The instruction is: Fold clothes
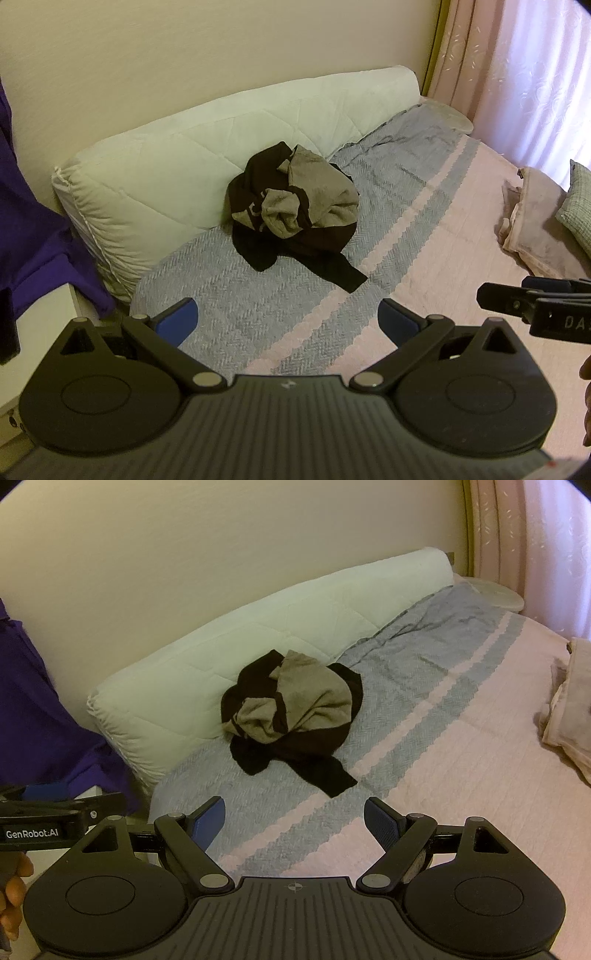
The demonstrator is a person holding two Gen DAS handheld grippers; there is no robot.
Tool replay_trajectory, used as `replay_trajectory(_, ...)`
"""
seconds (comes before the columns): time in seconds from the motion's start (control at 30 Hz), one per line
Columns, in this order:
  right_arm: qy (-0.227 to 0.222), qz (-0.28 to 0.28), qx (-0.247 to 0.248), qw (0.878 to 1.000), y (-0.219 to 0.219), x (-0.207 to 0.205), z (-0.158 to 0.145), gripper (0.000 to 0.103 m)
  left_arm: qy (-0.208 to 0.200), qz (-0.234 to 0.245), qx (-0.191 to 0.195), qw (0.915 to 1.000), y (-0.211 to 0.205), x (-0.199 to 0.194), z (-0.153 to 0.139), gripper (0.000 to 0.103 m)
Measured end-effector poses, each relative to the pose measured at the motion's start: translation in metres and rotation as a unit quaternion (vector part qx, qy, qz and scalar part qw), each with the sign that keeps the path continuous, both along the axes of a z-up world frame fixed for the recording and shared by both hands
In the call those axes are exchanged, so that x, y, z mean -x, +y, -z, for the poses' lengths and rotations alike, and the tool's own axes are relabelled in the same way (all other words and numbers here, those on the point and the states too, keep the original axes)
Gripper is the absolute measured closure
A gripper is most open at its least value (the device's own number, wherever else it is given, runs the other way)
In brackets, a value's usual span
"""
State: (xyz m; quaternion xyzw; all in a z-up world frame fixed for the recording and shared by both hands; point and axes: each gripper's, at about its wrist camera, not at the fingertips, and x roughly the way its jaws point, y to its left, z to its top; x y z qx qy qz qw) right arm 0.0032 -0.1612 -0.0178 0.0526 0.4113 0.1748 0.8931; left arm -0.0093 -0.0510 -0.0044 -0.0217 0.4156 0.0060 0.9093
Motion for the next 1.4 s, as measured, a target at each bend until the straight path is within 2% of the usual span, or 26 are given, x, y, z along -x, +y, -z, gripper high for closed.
replay_trajectory(0.2,0.001,-0.003,-0.005,1.0,-0.027,0.008,0.002,0.023,0.005,-0.01,-0.004,0.9999,-0.02,0.013,0.001,0.001)
replay_trajectory(0.37,0.005,0.001,0.0,1.0,-0.043,0.006,0.007,0.023,0.008,-0.006,0.013,0.9999,-0.028,0.017,0.005,0.001)
replay_trajectory(0.6,0.004,0.012,0.013,1.0,-0.04,-0.024,0.019,0.023,0.011,0.013,0.049,0.9986,-0.009,-0.018,0.021,0.001)
replay_trajectory(0.7,-0.006,0.012,0.027,1.0,-0.031,-0.048,0.027,0.023,0.015,0.033,0.022,0.9991,-0.001,-0.051,0.035,0.001)
replay_trajectory(0.83,-0.004,0.013,0.039,0.999,-0.015,-0.098,0.044,0.023,0.014,0.082,-0.039,0.9958,0.012,-0.111,0.062,0.001)
replay_trajectory(0.97,0.0,-0.006,0.055,0.998,0.008,-0.155,0.068,0.023,0.007,0.146,-0.086,0.9856,0.027,-0.175,0.097,0.001)
replay_trajectory(1.13,0.014,-0.037,0.076,0.996,0.044,-0.236,0.117,0.023,-0.003,0.228,-0.089,0.9697,0.041,-0.244,0.147,0.001)
replay_trajectory(1.27,0.029,-0.063,0.083,0.994,0.065,-0.299,0.159,0.023,-0.026,0.289,-0.117,0.9499,0.038,-0.288,0.188,0.004)
replay_trajectory(1.4,0.046,-0.065,0.067,0.995,0.081,-0.356,0.194,0.023,-0.032,0.339,-0.12,0.9327,0.039,-0.321,0.22,0.015)
